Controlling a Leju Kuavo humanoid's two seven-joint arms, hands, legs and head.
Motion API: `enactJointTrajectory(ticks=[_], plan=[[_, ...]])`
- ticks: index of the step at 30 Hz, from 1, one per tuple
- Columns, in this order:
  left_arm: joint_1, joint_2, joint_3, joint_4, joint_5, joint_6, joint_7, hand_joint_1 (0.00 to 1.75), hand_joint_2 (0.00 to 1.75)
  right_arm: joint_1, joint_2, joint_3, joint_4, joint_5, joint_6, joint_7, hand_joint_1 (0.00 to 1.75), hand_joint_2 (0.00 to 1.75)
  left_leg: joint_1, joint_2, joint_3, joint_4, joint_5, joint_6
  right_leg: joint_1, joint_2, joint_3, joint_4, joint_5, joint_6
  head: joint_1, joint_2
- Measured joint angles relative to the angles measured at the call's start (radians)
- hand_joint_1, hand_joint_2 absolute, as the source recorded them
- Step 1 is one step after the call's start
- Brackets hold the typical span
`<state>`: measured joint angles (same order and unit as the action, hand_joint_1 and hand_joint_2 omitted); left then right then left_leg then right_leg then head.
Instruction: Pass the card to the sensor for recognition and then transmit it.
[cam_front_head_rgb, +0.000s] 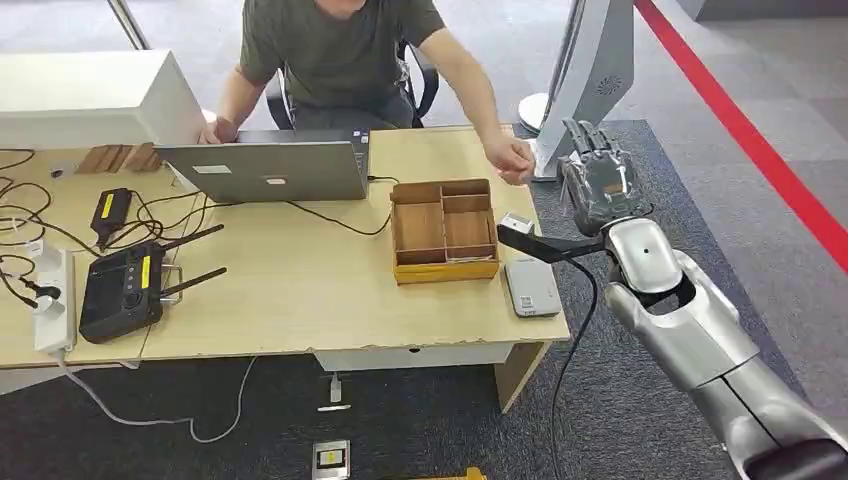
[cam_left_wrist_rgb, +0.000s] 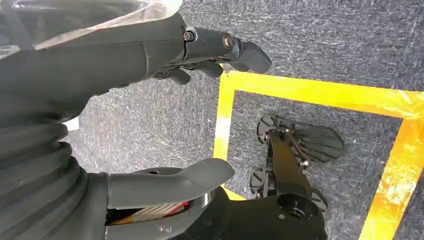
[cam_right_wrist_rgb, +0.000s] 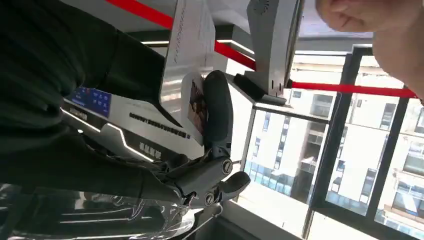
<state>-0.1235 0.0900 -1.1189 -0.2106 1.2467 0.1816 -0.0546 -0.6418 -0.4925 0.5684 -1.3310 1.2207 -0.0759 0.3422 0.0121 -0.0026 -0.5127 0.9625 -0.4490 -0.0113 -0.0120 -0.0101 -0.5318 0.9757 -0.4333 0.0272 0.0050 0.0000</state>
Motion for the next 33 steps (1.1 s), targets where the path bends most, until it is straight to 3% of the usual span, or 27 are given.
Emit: enactJointTrajectory(ticks=[18, 25, 33], plan=[[0.0, 0.005, 0.0, 0.0, -0.005, -0.003, -0.005, 0.0, 1.75, 0.014, -0.011, 0.0, 0.006, -0.026, 0.013, 0.016, 1.75, 1.75, 0.0, 0.0, 0.0, 0.0, 0.0, 0.0, 0.0, 0.0, 0.0, 0.0, 0.0, 0.0, 0.0, 0.0], [0.0, 0.006, 0.0, 0.0, 0.001, 0.003, -0.001, 0.0, 1.75, 0.025, -0.005, 0.01, 0.101, -0.056, -0.074, -0.003, 1.75, 1.75, 0.0, 0.0, 0.0, 0.0, 0.0, 0.0, 0.0, 0.0, 0.0, 0.0, 0.0, 0.0, 0.0, 0.0], [0.0, 0.008, 0.0, 0.0, 0.01, 0.008, 0.007, 0.0, 1.75, 0.031, 0.044, 0.023, 0.251, -0.07, -0.153, -0.041, 1.75, 1.75, 0.0, 0.0, -0.001, 0.0, 0.0, 0.0, 0.0, 0.0, -0.001, 0.0, 0.0, 0.0, 0.0, 0.0]])
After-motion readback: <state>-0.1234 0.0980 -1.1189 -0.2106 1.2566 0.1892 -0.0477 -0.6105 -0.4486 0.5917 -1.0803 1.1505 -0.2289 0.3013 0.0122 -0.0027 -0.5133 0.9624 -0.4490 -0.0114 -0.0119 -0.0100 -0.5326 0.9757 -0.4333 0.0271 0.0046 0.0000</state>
